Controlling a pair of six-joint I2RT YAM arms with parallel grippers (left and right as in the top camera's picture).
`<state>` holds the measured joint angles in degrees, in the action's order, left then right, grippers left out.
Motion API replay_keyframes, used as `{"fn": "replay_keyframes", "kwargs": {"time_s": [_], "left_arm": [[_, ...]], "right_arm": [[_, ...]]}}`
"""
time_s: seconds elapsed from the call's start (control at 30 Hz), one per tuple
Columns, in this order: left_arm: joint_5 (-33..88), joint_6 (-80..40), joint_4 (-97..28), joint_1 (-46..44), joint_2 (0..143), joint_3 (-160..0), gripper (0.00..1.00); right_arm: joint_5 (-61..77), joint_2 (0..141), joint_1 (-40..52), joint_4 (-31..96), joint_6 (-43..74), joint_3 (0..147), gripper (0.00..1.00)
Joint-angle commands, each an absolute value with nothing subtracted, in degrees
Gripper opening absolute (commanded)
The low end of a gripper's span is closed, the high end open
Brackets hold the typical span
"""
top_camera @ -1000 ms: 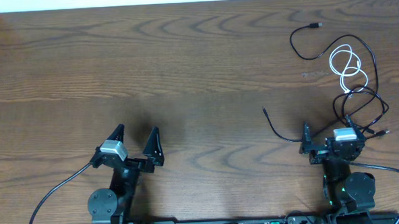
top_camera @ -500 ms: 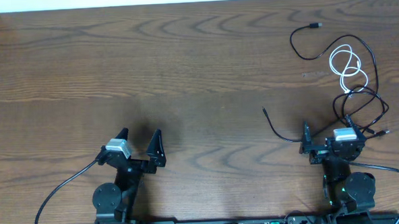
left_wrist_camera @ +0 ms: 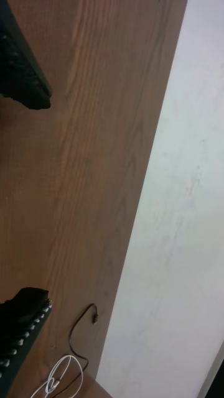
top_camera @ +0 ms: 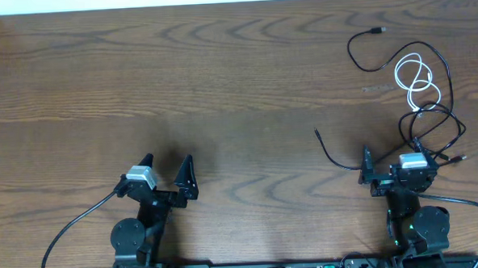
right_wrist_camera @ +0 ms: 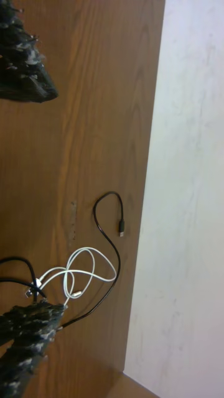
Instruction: Untangle cables
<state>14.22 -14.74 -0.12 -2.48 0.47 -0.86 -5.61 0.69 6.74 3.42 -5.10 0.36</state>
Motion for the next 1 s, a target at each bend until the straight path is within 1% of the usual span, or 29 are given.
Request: {"fn": "replay_keyframes", "kwargs": {"time_s": [0.0, 0.3, 0.63, 0.97], "left_arm": [[14.55, -14.22, -2.72, -2.70, 0.21, -0.23, 0.98], [13.65, -13.65, -2.50, -2.70, 0.21, -0.23, 0.98], [-5.52, -13.10, -3.46, -2.70, 0.23, -0.23, 0.98], [-6.28, -13.13, -3.51, -2.70, 0.23, -0.23, 0.98]], "right_arm": [[-5.43, 0.30, 7.14, 3.51, -5.87, 0.27, 0.99], [-5.45, 0.30, 7.14, 3.49, -5.87, 0.27, 0.99], [-5.45, 0.30, 7.14, 3.49, -5.87, 0.27, 0.99], [-5.45, 0.30, 7.14, 3.49, -5.89, 0.27, 0.99]]}}
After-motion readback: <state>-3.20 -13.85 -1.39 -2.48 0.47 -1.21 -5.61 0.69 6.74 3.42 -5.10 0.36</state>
